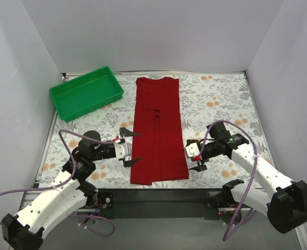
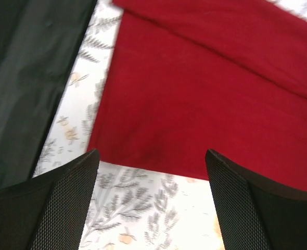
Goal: Fold and stack the t-shirts
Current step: Fold the tshirt
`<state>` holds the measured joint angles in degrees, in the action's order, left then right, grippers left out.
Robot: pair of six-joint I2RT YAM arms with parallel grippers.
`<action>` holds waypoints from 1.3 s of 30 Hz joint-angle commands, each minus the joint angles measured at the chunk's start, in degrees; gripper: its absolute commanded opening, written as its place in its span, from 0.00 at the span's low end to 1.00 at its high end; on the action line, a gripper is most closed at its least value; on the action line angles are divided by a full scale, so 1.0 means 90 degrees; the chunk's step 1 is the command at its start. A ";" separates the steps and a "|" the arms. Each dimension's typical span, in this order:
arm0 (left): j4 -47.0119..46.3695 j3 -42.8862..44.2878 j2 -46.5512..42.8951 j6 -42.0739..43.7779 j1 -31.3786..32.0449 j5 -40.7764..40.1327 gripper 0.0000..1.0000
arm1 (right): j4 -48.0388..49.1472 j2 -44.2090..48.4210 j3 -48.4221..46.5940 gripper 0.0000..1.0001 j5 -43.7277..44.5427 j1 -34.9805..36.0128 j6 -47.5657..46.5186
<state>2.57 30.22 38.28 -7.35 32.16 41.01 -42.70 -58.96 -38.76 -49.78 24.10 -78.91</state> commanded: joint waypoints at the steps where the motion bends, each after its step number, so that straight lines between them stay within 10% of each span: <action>1: 0.2076 -0.0349 -0.0588 0.0972 0.0653 -0.0300 0.82 | 0.0310 0.0076 0.0389 0.74 0.0763 0.0544 0.0272; 9: 0.3182 -0.0652 -0.0641 0.1490 0.1201 -0.0435 0.76 | 0.1101 -0.0021 0.0674 0.73 0.0805 0.0828 0.0692; 31: 0.1414 -0.1404 0.1401 0.1374 0.2842 -0.2262 0.66 | 0.1658 0.0037 0.0948 0.72 0.0785 0.0828 0.1053; 39: 0.1053 -0.1648 0.1800 0.1491 0.2988 -0.2809 0.41 | 0.1688 -0.0060 0.0977 0.72 0.0853 0.0838 0.1005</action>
<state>13.80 16.62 52.82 5.13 58.15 18.94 -28.45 -59.29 -30.26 -41.91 31.24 -70.08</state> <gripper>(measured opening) 0.413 0.719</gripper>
